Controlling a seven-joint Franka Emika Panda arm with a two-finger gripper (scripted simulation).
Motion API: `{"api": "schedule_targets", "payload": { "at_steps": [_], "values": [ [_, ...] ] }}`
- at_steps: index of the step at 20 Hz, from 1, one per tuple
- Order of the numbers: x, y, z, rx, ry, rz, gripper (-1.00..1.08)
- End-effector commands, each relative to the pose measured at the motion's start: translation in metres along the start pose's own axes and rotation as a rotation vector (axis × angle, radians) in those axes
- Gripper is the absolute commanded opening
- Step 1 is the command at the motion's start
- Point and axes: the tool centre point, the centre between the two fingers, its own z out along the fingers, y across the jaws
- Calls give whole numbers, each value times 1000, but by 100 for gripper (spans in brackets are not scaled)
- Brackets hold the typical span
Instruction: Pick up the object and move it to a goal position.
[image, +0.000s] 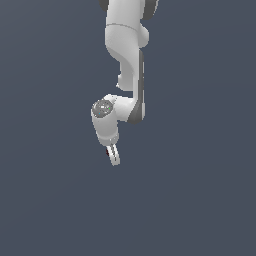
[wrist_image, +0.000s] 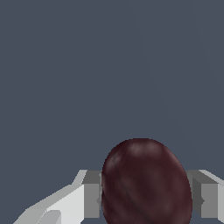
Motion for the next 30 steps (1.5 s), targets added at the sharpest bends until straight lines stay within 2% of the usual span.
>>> {"api": "schedule_targets", "payload": {
  "at_steps": [1,7,20,25,30],
  "values": [
    [-1,-1,-7,2,1,0,-100],
    [-6,-3,-40,2,0,0,-100],
    [-20,-12,-149,1,1,2,-100],
    [-23,-15,-171,0,2,1,-100],
    [-24,-16,-176,1,1,0,-100]
  ]
}}
